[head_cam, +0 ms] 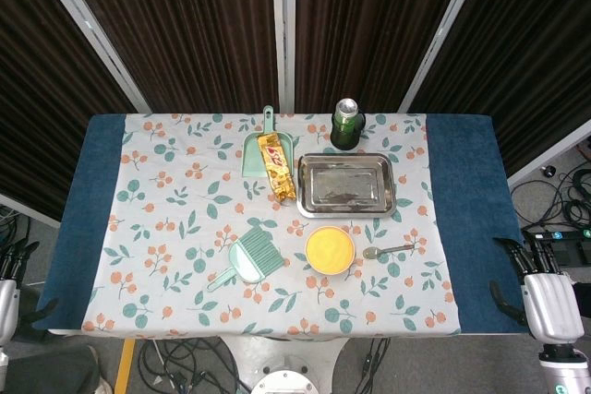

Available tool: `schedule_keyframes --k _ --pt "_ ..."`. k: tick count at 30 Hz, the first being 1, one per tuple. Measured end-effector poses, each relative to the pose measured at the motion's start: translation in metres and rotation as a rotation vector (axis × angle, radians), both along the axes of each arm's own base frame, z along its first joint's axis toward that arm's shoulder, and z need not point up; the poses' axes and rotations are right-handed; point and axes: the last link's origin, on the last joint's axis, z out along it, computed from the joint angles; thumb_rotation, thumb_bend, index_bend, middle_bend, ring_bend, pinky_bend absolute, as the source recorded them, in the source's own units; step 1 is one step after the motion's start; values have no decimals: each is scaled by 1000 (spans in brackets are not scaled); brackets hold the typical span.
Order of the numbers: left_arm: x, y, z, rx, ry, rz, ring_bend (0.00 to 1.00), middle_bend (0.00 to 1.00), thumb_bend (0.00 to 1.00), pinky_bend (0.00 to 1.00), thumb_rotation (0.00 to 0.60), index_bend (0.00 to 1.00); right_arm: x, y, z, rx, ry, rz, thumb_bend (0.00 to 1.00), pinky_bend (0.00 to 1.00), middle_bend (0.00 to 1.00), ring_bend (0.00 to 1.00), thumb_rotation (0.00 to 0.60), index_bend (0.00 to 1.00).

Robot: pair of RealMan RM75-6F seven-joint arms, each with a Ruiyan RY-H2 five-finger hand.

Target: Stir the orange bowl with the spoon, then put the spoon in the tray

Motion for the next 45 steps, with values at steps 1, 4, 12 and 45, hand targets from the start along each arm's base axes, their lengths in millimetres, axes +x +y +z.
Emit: schedule_keyframes --k 1,4,12,45 --pt "0 0 0 -1 0 0 116 179 104 136 600 176 0 0 0 -2 -1 0 320 103 211 38 600 168" --pt "1 0 0 -4 3 1 116 179 104 137 600 176 0 -1 1 -2 -2 2 320 103 221 39 600 168" --pt "0 -1 0 -7 -4 8 116 179 105 136 600 176 2 -5 -2 9 -1 9 289 175 315 149 600 168" --pt "-10 11 -6 -56 -25 56 116 179 105 136 600 176 19 -149 -162 456 249 -16 288 1000 933 1000 600 462"
